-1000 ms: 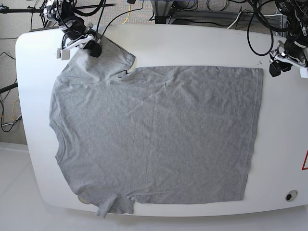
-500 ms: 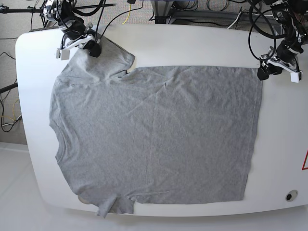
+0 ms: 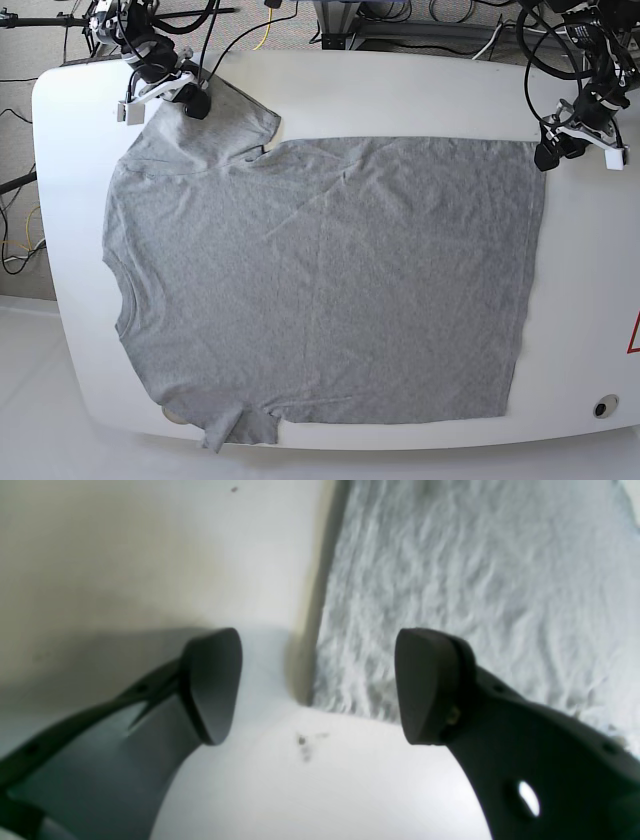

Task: Fold the T-shirt properly
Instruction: 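Lower the left gripper onto the shirt's corner beside the sleeve-free edge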

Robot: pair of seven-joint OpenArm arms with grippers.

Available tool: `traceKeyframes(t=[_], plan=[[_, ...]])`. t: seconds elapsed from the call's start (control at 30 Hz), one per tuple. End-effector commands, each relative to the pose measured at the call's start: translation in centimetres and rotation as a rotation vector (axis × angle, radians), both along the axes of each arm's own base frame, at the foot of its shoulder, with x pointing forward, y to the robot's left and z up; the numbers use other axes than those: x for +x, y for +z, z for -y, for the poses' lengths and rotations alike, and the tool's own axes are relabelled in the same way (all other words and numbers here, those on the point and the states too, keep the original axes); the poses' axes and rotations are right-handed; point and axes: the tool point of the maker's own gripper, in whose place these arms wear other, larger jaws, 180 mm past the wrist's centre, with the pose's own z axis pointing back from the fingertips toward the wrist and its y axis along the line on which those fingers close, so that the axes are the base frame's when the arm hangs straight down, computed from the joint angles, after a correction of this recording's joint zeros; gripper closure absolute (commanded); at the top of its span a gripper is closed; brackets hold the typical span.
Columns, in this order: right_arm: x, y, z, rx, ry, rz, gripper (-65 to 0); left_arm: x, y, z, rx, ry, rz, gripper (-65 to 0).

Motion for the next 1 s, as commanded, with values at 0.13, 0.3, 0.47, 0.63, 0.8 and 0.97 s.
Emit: traceKeyframes(t=[0.13, 0.3, 0.47, 0.63, 0.8, 0.97], plan=[[-0.3, 0.0, 0.4, -0.021, 0.008, -0.011, 0.0, 0.0, -2.1, 3.0, -0.031, -0.096, -0.081, -45.7], [-0.3, 0.0, 0.4, -0.021, 0.008, -0.013, 0.0, 0.2, -2.5, 5.1, -0.056, -0.124, -0.080, -45.7], [-0.4, 0.0, 0.4, -0.021, 0.008, -0.014, 0.0, -0.5, -2.3, 5.2, -0.044, -0.136, -0.084, -45.5], [-0.4, 0.0, 0.4, -0.021, 0.008, -0.014, 0.0, -0.7, -1.3, 5.1, -0.010, -0.162, -0.065, -36.1], [-0.4, 0.0, 0.5, -0.022, 0.009, -0.014, 0.0, -0.7, -0.6, 4.9, 0.017, -0.182, -0.044, 0.0], [-0.3, 0.0, 0.5, -0.022, 0.009, -0.013, 0.0, -0.8, -0.2, 3.7, 0.030, -0.151, -0.035, -1.7]])
